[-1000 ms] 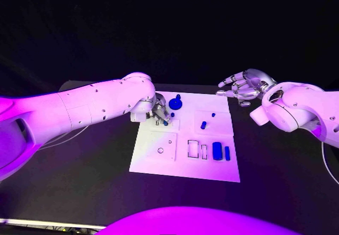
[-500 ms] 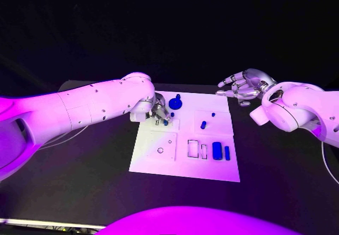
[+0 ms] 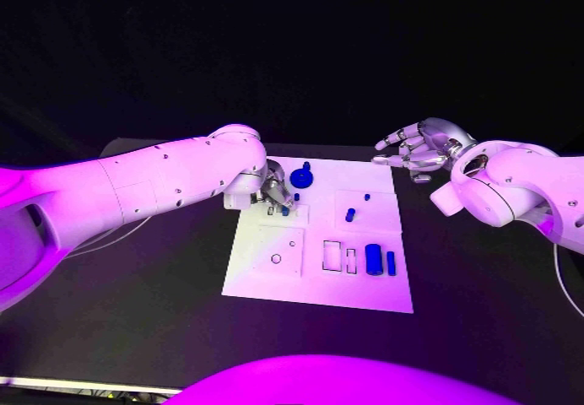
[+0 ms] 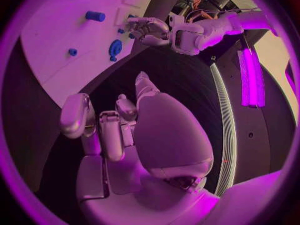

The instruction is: Assemble the parts on the task board

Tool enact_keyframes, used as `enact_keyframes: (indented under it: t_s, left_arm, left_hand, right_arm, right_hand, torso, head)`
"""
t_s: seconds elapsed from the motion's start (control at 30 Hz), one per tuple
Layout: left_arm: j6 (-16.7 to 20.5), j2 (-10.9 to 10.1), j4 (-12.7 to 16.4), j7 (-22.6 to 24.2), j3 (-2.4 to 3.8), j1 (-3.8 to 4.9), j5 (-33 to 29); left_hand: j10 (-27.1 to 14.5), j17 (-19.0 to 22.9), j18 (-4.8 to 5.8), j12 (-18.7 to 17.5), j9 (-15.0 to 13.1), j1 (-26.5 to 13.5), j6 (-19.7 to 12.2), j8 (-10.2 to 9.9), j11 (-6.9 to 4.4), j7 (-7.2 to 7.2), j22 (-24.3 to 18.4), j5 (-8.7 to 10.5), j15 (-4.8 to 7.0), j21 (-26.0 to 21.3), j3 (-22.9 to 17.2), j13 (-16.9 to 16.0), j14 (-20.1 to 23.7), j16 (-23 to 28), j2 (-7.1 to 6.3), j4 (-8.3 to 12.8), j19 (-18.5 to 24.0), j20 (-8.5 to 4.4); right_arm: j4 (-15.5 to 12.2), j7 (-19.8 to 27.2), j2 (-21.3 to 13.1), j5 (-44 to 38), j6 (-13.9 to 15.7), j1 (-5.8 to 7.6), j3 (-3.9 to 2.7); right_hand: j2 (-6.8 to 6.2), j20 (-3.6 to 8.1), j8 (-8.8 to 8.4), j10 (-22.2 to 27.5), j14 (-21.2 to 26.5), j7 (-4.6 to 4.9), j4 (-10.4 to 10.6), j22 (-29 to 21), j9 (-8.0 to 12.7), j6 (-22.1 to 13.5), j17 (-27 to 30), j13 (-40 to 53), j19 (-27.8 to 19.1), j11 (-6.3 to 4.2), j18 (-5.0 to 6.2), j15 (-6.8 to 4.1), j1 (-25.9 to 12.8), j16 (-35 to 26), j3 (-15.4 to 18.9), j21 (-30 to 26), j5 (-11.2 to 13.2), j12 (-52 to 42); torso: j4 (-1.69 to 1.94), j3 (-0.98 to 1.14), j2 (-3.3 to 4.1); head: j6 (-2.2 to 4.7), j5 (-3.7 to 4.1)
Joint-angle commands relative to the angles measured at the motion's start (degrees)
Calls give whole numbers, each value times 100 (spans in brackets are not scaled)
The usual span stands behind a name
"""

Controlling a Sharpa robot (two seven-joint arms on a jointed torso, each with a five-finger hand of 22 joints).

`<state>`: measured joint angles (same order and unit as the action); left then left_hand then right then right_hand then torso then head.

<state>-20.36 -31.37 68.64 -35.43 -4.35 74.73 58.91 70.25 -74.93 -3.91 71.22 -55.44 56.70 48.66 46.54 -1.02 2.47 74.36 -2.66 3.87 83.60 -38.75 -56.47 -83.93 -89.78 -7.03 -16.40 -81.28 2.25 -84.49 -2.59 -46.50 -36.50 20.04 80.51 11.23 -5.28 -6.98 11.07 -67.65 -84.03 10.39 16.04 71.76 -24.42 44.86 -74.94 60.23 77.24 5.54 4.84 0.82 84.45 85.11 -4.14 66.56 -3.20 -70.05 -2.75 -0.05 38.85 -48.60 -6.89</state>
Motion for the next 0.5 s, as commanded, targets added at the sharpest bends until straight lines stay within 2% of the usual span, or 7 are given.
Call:
enact_keyframes:
  t_s: [0.03, 0.5]
  left_arm:
    - [-104, 17, 10, 45, -12, -20, -5]
    - [-91, -95, 91, 48, -8, -23, 65]
  left_hand:
    - [-48, -1507, 73, -9, -5, -66, 27, -24, 3, 25, 7, -35, 27, 18, 93, -6, -607, -22, -22, -8, -35, 4]
    - [-47, -1507, 71, -6, -11, -291, 59, -88, 2, 22, 5, -35, 27, 7, 819, -18, -607, -22, -162, -36, -33, 4]
  right_arm:
    - [-14, 45, -4, -52, -76, -3, -1]
    - [-12, 45, -17, -52, -80, -4, -1]
  right_hand:
    - [48, 1, 30, 36, -327, 6, 7, -5, 7, -5, -408, -5, -28, -5, 76, 22, 0, -21, 15, -18, 14, 35]
    - [51, 1, 35, 36, -323, 7, 14, -11, 9, -8, -398, -5, -32, -4, 78, 22, -13, -27, 23, -28, 14, 36]
  torso:
    - [-2, 0, -2]
    - [-4, -4, 0]
  head:
    - [5, 2]
    - [15, 10]
